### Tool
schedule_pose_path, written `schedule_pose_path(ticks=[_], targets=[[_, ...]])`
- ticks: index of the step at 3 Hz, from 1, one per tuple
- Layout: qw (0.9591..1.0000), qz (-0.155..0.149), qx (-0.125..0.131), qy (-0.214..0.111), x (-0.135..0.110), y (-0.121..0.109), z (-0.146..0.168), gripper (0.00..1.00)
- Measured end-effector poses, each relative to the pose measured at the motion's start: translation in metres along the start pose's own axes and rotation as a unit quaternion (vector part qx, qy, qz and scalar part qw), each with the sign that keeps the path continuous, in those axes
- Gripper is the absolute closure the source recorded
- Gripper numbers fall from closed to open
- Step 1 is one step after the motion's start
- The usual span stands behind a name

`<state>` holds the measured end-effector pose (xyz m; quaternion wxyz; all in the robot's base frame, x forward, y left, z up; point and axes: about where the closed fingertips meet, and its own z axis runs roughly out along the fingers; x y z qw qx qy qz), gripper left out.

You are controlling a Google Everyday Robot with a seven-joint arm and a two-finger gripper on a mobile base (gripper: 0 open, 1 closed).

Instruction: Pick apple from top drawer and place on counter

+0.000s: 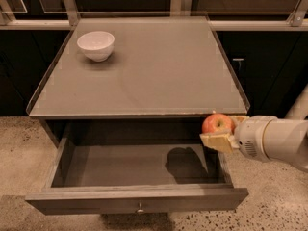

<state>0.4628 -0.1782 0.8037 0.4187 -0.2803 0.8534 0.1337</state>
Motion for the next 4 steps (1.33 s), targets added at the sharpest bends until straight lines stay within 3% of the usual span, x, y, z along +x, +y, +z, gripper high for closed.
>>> schedule_pose_path(ticks=[1, 2, 3, 4], targets=[[0.9984, -0.047, 0.005, -0.03, -0.041, 0.006, -0.012, 1.0], [0.9952, -0.078, -0.013, -0.057, -0.081, 0.005, -0.005, 1.0], [0.9922, -0.093, -0.048, -0.069, -0.116, -0.001, 0.022, 1.0], [0.9864, -0.092, -0.114, -0.074, -0.136, 0.005, 0.064, 1.0]])
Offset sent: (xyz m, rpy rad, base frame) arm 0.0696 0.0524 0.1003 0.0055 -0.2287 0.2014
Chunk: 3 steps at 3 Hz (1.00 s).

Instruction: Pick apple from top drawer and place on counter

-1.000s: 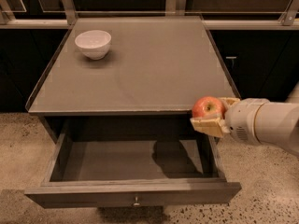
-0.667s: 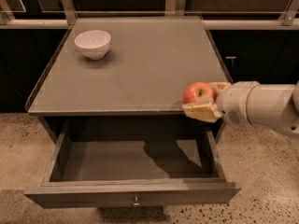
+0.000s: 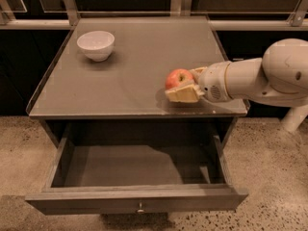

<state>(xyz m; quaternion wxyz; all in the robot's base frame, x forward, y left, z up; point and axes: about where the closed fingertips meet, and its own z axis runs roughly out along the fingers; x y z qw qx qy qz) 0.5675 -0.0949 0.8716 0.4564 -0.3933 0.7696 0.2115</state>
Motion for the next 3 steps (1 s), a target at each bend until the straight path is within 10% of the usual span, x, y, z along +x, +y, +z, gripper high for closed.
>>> schedule_pose_path(ticks=[3], targets=[[0.9999, 0.002, -0.011, -0.002, -0.0007, -0.0011, 0.0071, 0.34]])
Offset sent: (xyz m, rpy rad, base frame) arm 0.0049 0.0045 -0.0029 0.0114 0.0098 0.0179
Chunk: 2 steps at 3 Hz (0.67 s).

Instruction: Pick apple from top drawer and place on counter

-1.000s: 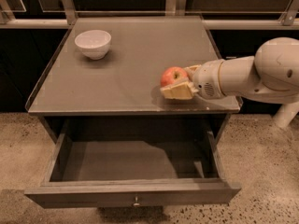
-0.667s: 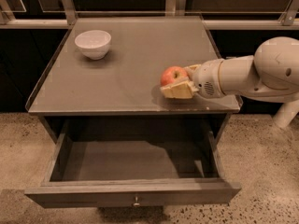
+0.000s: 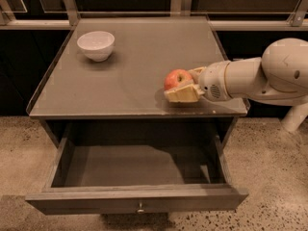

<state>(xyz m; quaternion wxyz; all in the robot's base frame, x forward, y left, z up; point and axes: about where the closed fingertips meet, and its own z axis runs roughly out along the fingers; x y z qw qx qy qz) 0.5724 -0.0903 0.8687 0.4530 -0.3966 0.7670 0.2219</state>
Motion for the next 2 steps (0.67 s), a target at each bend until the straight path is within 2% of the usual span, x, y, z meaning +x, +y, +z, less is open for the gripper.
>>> schedule_pose_path(ticks=[1, 2], targets=[[1.0, 0.0, 0.0, 0.0, 0.0, 0.0, 0.0, 0.1], [1.0, 0.0, 0.0, 0.0, 0.0, 0.0, 0.0, 0.0]])
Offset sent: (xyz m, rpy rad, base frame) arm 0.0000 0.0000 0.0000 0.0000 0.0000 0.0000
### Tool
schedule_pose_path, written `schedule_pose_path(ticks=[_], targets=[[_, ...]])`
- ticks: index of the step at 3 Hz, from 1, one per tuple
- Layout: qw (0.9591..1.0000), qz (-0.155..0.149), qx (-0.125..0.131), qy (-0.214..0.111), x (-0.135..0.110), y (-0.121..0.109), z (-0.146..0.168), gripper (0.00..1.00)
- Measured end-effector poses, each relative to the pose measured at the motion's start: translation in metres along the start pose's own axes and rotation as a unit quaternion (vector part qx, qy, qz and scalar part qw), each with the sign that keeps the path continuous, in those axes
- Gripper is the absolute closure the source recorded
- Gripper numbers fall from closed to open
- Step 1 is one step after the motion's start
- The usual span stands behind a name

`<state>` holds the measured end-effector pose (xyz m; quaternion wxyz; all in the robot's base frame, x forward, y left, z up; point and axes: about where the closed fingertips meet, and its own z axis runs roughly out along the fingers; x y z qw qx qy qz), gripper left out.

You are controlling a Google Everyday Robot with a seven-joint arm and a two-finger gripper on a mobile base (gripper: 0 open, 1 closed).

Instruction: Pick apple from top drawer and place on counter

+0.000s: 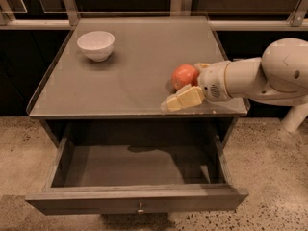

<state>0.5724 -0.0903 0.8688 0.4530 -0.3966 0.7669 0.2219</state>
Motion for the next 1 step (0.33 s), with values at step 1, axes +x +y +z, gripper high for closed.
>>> schedule_pose_path(ticks=[1], targets=[[1.0, 0.0, 0.0, 0.0, 0.0, 0.0, 0.0, 0.0]])
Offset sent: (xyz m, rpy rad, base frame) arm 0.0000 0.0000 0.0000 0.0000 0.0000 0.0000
